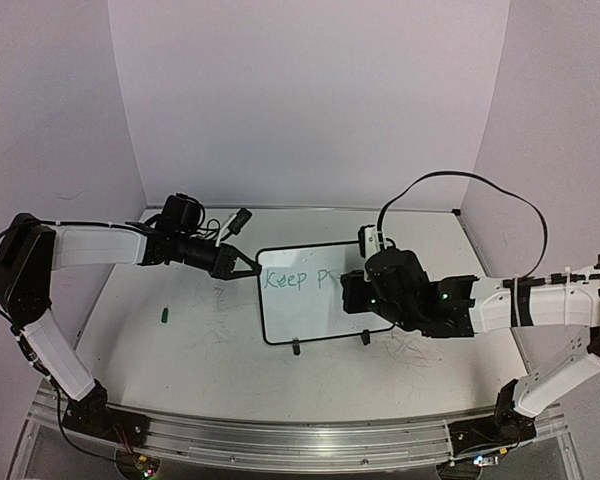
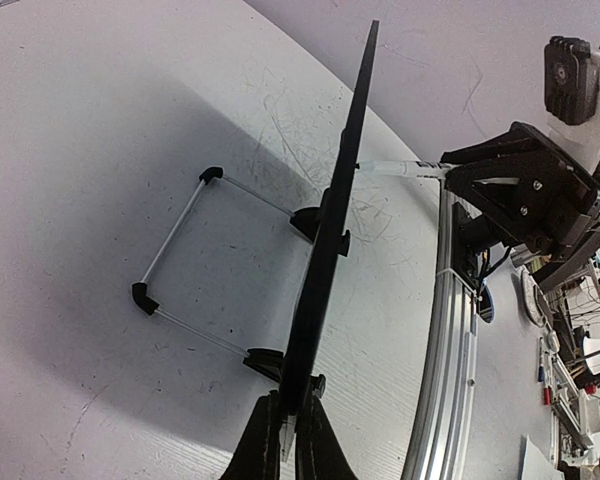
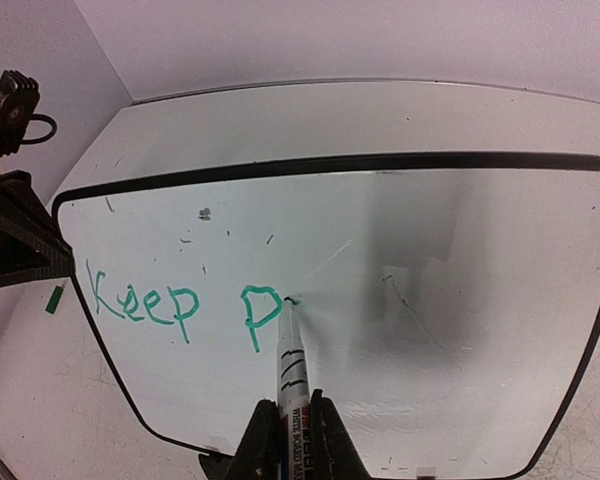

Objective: Write a sentence on the whiteboard

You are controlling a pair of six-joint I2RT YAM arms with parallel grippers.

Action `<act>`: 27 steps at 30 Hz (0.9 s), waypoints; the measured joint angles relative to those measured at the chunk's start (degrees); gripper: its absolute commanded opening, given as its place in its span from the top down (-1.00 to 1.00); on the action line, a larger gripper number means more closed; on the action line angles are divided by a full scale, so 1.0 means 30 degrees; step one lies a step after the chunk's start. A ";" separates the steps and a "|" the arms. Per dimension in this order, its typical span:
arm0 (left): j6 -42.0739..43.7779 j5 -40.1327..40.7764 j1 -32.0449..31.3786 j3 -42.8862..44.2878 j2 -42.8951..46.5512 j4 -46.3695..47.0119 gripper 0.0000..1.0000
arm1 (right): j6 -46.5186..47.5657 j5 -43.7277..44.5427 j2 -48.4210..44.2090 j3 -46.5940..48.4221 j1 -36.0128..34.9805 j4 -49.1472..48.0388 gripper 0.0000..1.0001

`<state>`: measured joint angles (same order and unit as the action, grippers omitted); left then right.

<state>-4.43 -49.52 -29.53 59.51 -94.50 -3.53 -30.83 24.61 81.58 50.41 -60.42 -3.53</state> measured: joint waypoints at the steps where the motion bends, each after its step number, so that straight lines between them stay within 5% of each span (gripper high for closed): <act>1: 0.0000 0.0000 -0.0004 0.0000 0.0000 0.0000 1.00 | 0.0000 0.0004 0.0000 0.0002 0.0000 0.0000 1.00; 27: 0.0000 0.0000 -0.0004 0.0000 0.0000 0.0000 1.00 | -0.0664 -0.0485 -0.0027 -0.0070 -0.0009 0.0402 1.00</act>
<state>-4.43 -49.52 -29.54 59.51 -94.50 -3.53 -32.82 23.15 81.50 50.20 -60.45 -2.32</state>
